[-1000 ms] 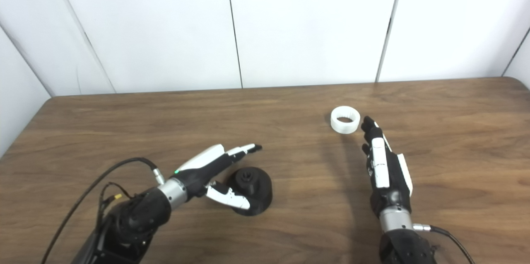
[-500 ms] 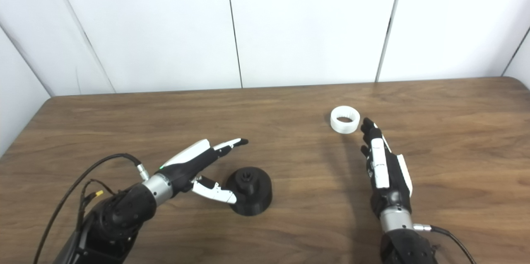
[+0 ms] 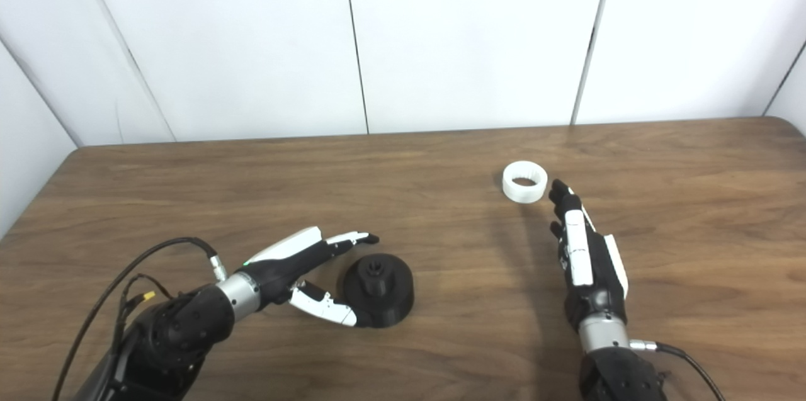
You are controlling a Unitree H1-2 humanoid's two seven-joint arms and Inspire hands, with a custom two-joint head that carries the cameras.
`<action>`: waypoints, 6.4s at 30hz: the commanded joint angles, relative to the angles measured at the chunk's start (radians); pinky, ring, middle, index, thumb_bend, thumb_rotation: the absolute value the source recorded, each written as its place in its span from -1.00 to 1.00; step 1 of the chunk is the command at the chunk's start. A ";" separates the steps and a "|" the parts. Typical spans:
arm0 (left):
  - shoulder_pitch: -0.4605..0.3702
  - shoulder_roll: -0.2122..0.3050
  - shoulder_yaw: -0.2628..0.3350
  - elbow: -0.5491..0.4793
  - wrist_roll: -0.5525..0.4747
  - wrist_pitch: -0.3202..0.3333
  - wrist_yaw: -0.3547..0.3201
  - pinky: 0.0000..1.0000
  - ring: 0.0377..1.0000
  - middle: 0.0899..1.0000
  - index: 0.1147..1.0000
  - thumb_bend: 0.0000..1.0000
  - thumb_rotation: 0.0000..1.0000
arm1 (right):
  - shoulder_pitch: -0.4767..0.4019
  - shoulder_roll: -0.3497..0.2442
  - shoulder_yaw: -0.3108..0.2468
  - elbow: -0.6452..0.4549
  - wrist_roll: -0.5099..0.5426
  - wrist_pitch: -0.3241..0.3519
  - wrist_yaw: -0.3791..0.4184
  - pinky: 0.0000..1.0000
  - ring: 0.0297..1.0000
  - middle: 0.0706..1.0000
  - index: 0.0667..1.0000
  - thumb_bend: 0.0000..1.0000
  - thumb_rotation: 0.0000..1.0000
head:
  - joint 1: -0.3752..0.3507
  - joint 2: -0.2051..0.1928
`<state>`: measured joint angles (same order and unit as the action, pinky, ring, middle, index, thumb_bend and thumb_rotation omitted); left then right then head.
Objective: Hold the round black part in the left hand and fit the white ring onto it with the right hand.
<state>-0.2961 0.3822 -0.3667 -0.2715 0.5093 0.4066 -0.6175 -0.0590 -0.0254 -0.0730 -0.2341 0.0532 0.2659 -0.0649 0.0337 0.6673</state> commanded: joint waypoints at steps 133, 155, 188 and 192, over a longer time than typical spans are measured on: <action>0.034 -0.021 -0.030 0.064 0.110 -0.159 0.103 0.88 1.00 0.99 0.46 1.00 -0.17 | -0.610 -0.412 0.282 0.503 -0.631 -0.007 0.176 0.93 0.99 0.86 0.36 0.76 -0.45 | -0.014 -0.011; 0.023 -0.021 -0.024 0.066 0.104 -0.159 0.094 0.88 1.00 1.00 0.48 1.00 -0.21 | -0.663 -0.394 0.299 0.634 -0.615 -0.018 0.183 0.85 0.96 0.82 0.35 0.79 -0.44 | -0.018 -0.018; 0.016 -0.026 -0.026 0.051 0.107 -0.140 0.084 0.91 1.00 1.00 0.48 1.00 -0.20 | -0.647 -0.381 0.335 0.671 -0.613 -0.038 0.186 0.84 0.97 0.82 0.36 0.78 -0.45 | -0.012 -0.014; 0.017 -0.026 -0.024 0.050 0.106 -0.138 0.083 0.91 1.00 1.00 0.47 1.00 -0.22 | -0.645 -0.382 0.336 0.674 -0.613 -0.040 0.186 0.83 0.98 0.83 0.36 0.79 -0.46 | -0.012 -0.014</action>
<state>-0.2609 0.3511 -0.3907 -0.2159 0.6225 0.2620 -0.5221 -0.6550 -0.3950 0.2690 0.4585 -0.5573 0.2581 0.1408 0.0215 0.6519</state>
